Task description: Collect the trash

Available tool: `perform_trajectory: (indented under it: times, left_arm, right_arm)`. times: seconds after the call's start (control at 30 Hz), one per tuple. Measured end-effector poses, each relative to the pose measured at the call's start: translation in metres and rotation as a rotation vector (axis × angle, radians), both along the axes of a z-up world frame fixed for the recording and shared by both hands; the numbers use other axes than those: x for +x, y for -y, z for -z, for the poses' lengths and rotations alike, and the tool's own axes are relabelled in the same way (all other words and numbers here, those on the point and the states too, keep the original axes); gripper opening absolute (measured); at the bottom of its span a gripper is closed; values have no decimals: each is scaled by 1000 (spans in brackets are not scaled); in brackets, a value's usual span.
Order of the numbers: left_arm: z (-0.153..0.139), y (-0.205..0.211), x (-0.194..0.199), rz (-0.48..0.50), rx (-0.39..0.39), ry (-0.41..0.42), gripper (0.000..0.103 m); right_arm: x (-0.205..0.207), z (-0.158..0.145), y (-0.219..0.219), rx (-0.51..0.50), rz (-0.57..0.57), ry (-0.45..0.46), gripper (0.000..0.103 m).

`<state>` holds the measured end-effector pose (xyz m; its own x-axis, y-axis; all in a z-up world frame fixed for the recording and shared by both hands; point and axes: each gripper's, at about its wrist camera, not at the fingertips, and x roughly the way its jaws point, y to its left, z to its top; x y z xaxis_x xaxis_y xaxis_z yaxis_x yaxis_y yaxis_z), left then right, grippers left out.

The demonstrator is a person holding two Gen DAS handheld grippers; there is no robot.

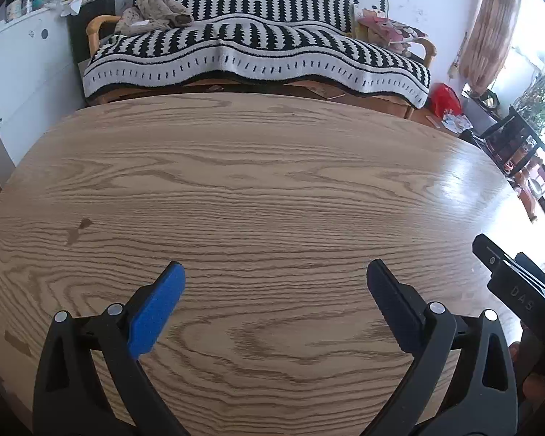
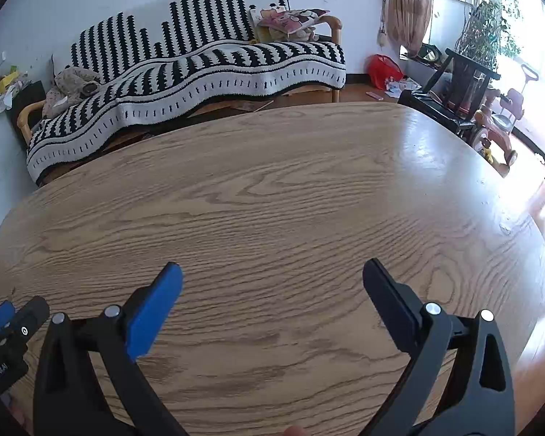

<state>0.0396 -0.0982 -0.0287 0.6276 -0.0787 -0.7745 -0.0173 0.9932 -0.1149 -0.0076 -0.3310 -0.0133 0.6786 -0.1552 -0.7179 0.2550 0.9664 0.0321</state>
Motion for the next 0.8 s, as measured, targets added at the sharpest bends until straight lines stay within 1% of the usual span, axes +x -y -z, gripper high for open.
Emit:
perform_trajectory:
  times: [0.07, 0.13, 0.33, 0.8]
  left_arm:
    - [0, 3, -1, 4, 12, 5, 97]
    - [0, 4, -1, 3, 17, 8, 97]
    - [1, 0, 1, -5, -3, -4, 97]
    - [1, -1, -1, -11, -1, 5, 97]
  right_arm:
    - [1, 2, 1, -15, 6, -11, 96]
    - [2, 6, 3, -9, 2, -26, 96]
    - [1, 6, 7, 23, 4, -18, 96]
    - [1, 7, 8, 19, -2, -24, 96]
